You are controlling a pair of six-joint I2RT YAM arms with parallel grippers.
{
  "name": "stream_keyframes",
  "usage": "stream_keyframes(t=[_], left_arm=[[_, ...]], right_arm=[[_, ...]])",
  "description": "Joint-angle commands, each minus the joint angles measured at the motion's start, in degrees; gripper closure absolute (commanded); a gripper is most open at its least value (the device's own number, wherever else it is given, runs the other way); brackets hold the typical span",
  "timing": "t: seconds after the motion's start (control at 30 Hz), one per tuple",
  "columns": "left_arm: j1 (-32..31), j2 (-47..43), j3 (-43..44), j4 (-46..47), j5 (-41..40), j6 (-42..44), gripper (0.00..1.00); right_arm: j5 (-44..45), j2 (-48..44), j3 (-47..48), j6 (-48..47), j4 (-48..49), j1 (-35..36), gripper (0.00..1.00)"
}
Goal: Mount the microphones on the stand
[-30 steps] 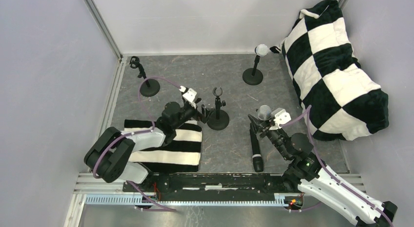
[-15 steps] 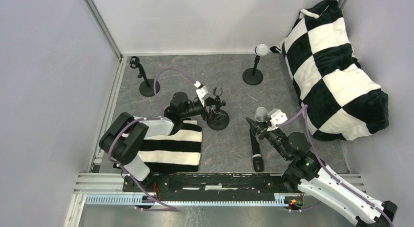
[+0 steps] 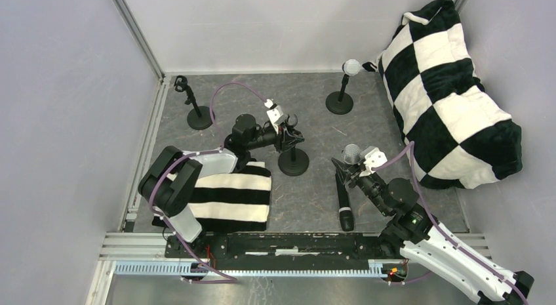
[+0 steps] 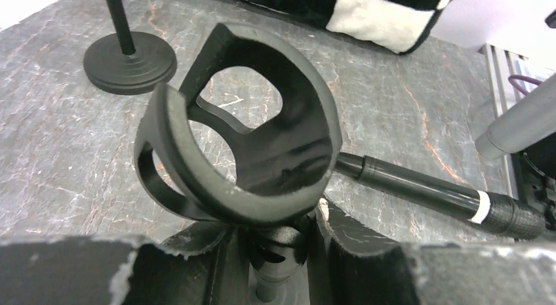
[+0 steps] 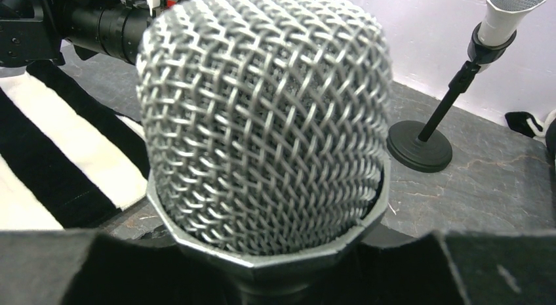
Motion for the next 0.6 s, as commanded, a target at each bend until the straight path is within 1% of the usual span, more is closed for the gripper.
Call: stream_keyframes(t=[0.0,0.1,0.17,0.2,0.3,0.4,0.47,0.57], left_arm=[[-1.29,-3.59,-2.31,-0.42,-6.99,-2.79,0.98],[-4.00,-6.67,-4.46,-1.04,-16.39,-2.08,0.98],[-6.53,-8.53,-5.77,-0.76,-24.69,-1.90,0.98],[-7.87,-9.28,-6.34,-0.80,-29.47,-1.79,0.98],[-12.56,-10.50,-7.04,-0.68,-47.85,-0.99,0.98],[-17.33,-9.70,-5.86,-0.13,-64.80,0.10,0.98],[-19.91,-7.91,-3.46,-0.41,-74.07,0.07,0.98],[-21.91,-3.96,0.14,-1.78,-86.63,-0.52,0.98]], right_arm=[[1.49,-0.68,1.39,0.04,2.55,-0.03,1.00],[2.66,-0.81,1.02,0.13,2.71,-0.03,1.00],[3.46,-1.20,0.46,0.39,3.06,-0.03,1.00],[3.77,-1.49,0.16,0.69,3.29,-0.08,1.00],[4.82,-1.80,-0.51,1.44,3.52,-0.09,1.00],[5.25,-1.61,-0.62,1.92,3.13,-0.06,1.00],[5.78,-1.75,-0.78,2.15,3.25,-0.07,1.00],[7.07,-1.89,-0.94,3.21,2.97,-0.08,1.00]])
